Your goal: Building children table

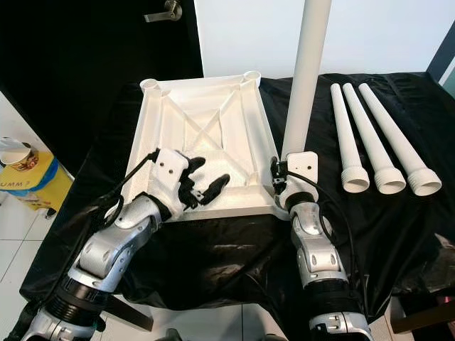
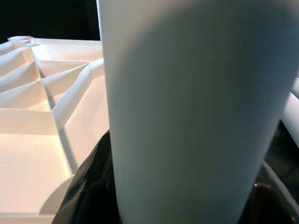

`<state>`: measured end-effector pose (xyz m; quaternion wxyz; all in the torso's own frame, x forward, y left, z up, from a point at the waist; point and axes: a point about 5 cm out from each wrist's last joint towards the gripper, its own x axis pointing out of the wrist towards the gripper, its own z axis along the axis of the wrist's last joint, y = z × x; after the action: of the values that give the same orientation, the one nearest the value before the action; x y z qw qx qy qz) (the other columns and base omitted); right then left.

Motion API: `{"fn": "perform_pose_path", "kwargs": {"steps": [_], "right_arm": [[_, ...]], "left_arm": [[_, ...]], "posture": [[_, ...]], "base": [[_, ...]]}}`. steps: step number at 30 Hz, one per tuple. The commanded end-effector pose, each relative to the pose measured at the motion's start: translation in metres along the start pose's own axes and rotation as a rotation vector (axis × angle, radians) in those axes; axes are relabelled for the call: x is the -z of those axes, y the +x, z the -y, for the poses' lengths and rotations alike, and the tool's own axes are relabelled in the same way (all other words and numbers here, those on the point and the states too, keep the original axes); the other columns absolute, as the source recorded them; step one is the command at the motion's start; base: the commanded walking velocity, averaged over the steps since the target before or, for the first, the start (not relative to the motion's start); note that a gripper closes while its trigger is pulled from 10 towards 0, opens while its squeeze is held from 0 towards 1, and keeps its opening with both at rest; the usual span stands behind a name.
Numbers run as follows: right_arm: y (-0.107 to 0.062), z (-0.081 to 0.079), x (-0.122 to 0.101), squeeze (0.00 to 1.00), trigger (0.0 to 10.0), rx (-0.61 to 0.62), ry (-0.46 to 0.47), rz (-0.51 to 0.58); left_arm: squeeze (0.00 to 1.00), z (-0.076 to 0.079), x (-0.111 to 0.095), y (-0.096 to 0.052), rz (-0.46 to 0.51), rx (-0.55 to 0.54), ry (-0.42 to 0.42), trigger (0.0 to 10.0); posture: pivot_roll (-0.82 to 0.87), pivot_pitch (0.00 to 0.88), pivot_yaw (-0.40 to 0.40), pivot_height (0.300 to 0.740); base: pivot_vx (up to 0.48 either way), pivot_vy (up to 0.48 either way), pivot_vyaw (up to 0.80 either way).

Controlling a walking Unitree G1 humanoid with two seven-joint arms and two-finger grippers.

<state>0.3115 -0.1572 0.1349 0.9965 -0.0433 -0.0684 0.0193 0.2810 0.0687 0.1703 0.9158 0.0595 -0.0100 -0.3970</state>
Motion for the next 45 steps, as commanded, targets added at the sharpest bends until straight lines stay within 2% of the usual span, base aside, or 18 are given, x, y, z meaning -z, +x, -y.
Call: {"fn": "perform_pose_path", "kwargs": {"steps": [1, 19, 32, 45], "right_arm": [[-0.008, -0.001, 0.011, 0.00, 10.0, -0.012, -0.011, -0.038], [-0.022, 0.006, 0.023, 0.00, 10.0, -0.005, -0.028, -0.051], [-0.033, -0.009, 0.030, 0.00, 10.0, -0.132, -0.040, -0.008], [-0.038, -0.013, 0.039, 0.00, 10.0, -0.196, -0.030, -0.008]], "left_arm": [[0.00, 0.012, 0.001, -0.003, -0.016, 0.177, 0.008, 10.0], [0.00, 0.013, 0.002, -0.004, -0.025, 0.175, 0.016, 10.0], [0.00, 0.013, 0.001, -0.003, -0.024, 0.178, 0.023, 10.0], [0.00, 0.014, 0.001, -0.003, -0.025, 0.185, 0.027, 10.0]], "posture": [[0.00, 0.056, 0.038, 0.740], [-0.01, 0.051, 0.042, 0.740], [-0.01, 0.034, 0.047, 0.740], [-0.01, 0.028, 0.053, 0.740]], "base": [[0.000, 0.000, 0.00], [0.000, 0.000, 0.00], [0.000, 0.000, 0.00], [0.000, 0.000, 0.00]]}}
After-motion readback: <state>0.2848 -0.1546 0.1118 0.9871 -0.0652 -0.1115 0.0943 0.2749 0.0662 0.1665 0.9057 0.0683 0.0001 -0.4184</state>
